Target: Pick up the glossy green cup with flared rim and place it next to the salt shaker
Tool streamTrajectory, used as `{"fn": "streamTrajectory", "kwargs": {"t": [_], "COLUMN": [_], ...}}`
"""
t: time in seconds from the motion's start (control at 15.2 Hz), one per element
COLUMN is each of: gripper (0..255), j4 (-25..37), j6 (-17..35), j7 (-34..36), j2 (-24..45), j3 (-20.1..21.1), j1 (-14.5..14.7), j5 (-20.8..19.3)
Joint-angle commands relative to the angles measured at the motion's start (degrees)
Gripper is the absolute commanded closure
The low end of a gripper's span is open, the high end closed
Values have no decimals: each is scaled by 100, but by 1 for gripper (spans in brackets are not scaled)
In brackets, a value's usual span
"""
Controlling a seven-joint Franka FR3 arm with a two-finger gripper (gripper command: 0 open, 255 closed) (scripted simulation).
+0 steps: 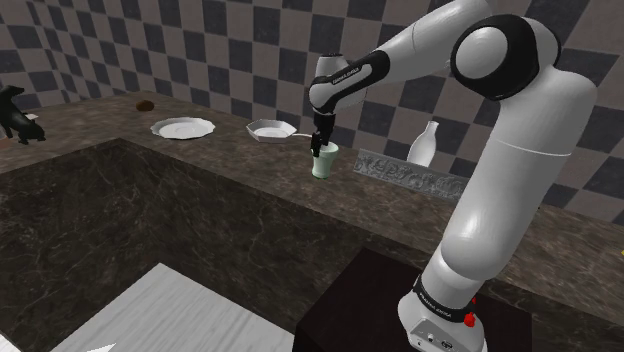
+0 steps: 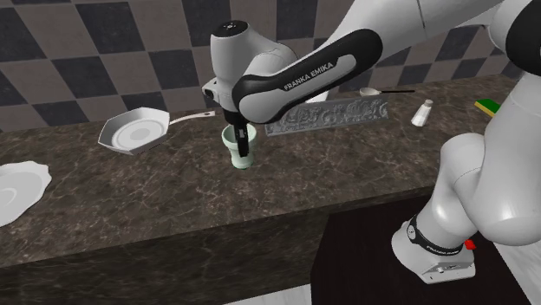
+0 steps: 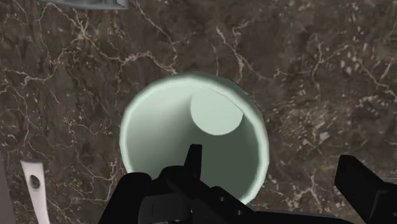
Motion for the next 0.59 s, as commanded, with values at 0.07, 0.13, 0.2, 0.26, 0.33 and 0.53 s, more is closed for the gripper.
{"fn": "streamTrajectory", "kwargs": {"t": [0.07,0.13,0.2,0.26,0.33,0.53], "gripper": [0,0,0,0,0,0], "j4": [-46,-72,-111,-112,-112,-111], "j6": [198,269,380,381,380,380], "j7": [-37,-42,-50,-50,-50,-50], "j2": [145,190,263,261,262,263], "j3": [-17,-20,-24,-24,-24,-24], "j1": [-26,-32,-42,-43,-43,-43], "j5": [23,29,40,40,40,40]}}
